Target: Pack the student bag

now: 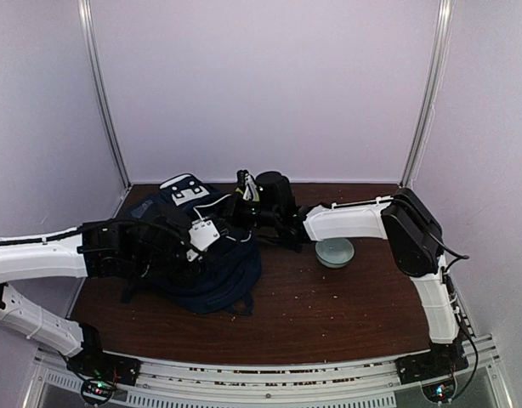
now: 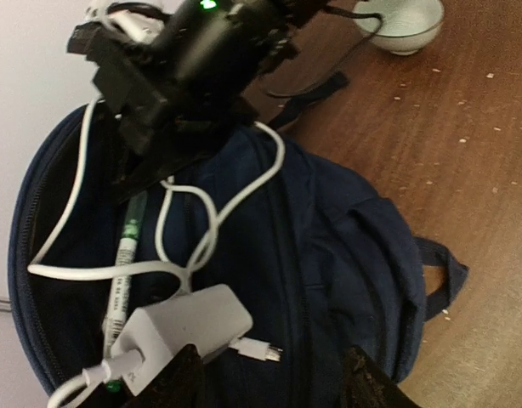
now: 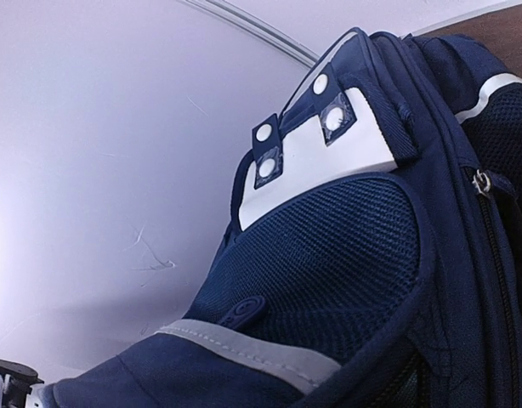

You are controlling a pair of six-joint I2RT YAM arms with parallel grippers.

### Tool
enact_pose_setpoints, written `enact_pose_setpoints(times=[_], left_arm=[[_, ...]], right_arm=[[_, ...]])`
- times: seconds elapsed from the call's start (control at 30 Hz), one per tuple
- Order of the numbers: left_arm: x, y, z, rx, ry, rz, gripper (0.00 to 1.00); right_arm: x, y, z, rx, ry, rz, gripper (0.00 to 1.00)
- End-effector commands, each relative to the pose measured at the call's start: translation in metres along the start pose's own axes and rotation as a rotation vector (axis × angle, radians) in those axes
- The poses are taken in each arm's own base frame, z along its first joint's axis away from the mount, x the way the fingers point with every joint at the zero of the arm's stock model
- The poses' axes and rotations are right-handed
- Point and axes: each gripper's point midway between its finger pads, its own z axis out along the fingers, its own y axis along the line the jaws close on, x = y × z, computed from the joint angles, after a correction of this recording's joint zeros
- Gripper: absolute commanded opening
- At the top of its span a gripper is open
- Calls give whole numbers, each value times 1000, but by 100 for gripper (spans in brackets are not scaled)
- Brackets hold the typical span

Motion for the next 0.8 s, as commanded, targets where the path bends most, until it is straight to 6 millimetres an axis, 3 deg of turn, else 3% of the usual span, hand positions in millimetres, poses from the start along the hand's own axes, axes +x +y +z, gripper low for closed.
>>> enact_pose_setpoints(times=[0.0,0.1,0.23,0.43,0.53,0.63,0.77], left_arm=[[-15,53,8,-260,-27,-98,57],[-1,74,19,-330,32,-145,56],[2,98,21,-382,13,-221,55],[9,111,27,-405,18,-266,54],[16,111,31,-405,33,-282,54],[22,114,32,-409,45,-307,54],[4,109,22,-324,-31,-327,54]], right_arm=[[-2,-3,-6,2,1,-35,0],[-3,14,-13,-38,16,-66,3],[-4,44,-24,-115,50,-109,10],[-1,75,-43,-184,107,-175,17],[7,77,-50,-194,139,-177,20],[23,67,-53,-170,176,-173,23],[41,60,-58,-152,218,-158,25]])
